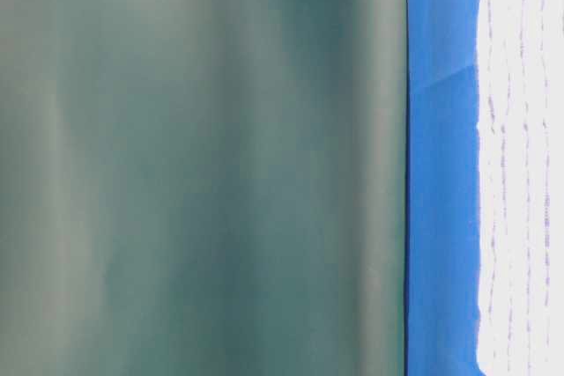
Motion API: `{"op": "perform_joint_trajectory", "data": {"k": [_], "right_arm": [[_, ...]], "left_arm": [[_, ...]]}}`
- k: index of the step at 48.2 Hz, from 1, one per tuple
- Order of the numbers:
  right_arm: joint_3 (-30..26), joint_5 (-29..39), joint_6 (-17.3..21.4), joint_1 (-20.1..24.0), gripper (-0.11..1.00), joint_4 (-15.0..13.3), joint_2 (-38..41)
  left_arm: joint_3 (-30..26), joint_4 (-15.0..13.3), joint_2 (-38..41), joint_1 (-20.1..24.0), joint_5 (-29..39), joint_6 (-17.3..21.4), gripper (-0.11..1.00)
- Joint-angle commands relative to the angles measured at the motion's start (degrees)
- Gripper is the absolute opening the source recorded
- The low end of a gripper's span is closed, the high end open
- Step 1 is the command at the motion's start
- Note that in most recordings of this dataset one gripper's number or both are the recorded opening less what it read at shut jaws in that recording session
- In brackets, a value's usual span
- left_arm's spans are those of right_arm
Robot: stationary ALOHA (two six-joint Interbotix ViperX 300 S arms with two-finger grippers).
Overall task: Fold the blue towel.
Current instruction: 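Move both grippers to the towel's top corners and pinch them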
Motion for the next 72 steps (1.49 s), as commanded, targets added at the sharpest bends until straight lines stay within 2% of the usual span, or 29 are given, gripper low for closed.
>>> {"op": "perform_joint_trajectory", "data": {"k": [1,9,18,30,33,36,39,44,48,57,72], "right_arm": [[-0.9,-0.4,0.2,-0.8,0.00,0.0,0.4],[-2.2,1.6,0.3,-4.2,0.00,0.9,3.3],[-1.9,4.0,0.4,-9.1,0.00,2.2,6.8],[-1.6,5.1,0.4,-15.4,0.04,4.6,13.8],[-1.5,4.9,0.4,-16.8,0.10,5.2,16.0],[-1.5,4.8,0.4,-18.2,0.22,5.9,18.5],[-1.4,4.7,0.4,-19.5,0.37,6.5,21.2],[-1.2,3.7,0.4,-21.2,0.63,7.2,25.8],[-1.1,2.1,0.4,-21.9,0.77,7.6,29.4],[-0.9,-2.6,0.4,-22.9,0.73,9.0,37.7],[-0.4,-8.6,0.3,-24.3,0.72,11.6,48.3]], "left_arm": [[-1.3,-2.5,1.2,-0.2,0.4,-0.4,0.00],[-1.3,-2.5,3.2,1.6,0.7,0.0,0.00],[-1.3,-2.5,9.6,7.2,0.7,-0.1,0.00],[-1.4,-2.4,22.1,15.6,0.6,-0.4,0.01],[-1.6,-2.4,25.1,17.1,0.4,-0.5,0.05],[-1.9,-2.4,28.3,18.2,0.4,-0.5,0.14],[-2.3,-2.4,31.3,19.2,0.4,-0.5,0.26],[-3.0,-2.4,36.1,20.6,-0.1,-0.4,0.52],[-3.3,-2.5,40.7,22.1,-1.3,-0.4,0.68],[-4.2,-2.4,48.3,24.2,-4.9,-0.3,0.68],[-4.8,-2.5,55.9,26.0,-7.5,0.3,0.67]]}}
